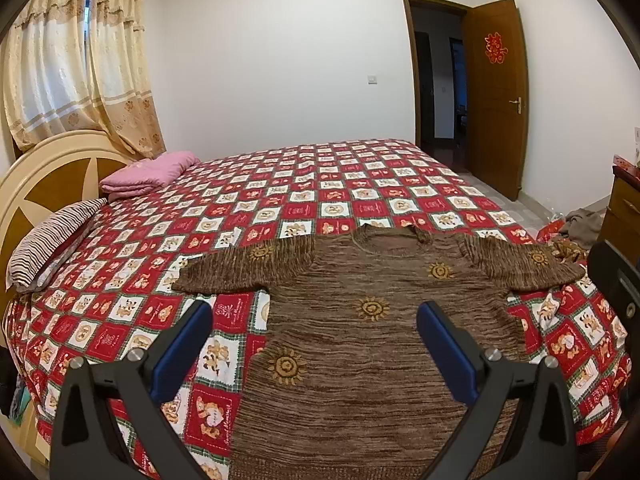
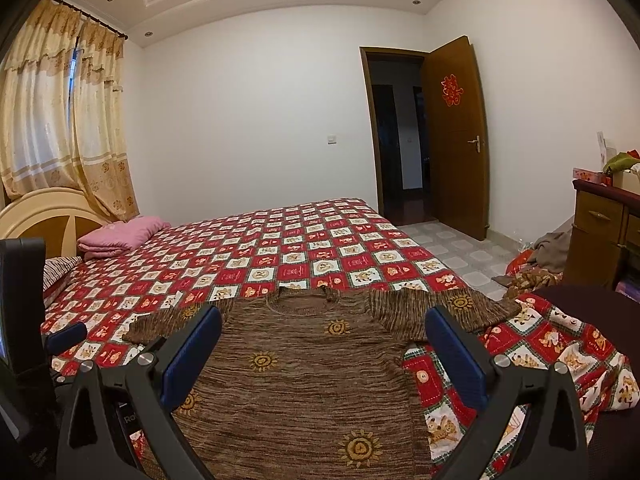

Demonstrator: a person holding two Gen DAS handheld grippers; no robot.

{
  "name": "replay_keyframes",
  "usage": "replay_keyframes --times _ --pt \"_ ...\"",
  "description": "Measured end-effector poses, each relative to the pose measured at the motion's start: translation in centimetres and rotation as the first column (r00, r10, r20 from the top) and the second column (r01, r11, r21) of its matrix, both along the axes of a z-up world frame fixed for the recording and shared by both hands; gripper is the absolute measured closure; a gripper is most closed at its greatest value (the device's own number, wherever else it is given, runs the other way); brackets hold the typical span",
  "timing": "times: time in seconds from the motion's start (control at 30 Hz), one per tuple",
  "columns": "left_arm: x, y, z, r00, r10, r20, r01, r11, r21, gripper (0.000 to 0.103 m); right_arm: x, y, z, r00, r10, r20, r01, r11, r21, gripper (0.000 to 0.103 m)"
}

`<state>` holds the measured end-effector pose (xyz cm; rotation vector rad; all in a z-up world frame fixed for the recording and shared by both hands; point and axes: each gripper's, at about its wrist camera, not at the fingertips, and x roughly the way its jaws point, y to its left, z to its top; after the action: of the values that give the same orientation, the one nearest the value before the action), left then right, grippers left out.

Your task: Fold small clothes

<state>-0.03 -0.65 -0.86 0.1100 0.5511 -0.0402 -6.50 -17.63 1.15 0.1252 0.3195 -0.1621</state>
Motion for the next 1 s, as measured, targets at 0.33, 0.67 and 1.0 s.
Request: replay_keyframes --times 0.33,0.67,1.0 --pt "0.0 0.0 -0.1 1.000 -0.008 -0.004 0.008 1.000 -0.006 0.000 0.0 0.1 -0.1 1.000 0.000 -0.003 0.000 1.000 -0.003 0.001" --pt "0.6 -0.3 -0.8 1.000 -0.023 -0.021 0.023 1.000 -0.007 0.000 1.2 -0.9 -1.4 0.999 -0.014 -0.041 0.015 1.000 0.019 0.001" --pt "3.2 -0.8 -2.4 0.998 -0.029 -0.055 0.029 1.000 0.008 0.000 3.8 -3.0 -2.7 0.995 -0.061 -0.078 0.062 0.998 0.017 0.001"
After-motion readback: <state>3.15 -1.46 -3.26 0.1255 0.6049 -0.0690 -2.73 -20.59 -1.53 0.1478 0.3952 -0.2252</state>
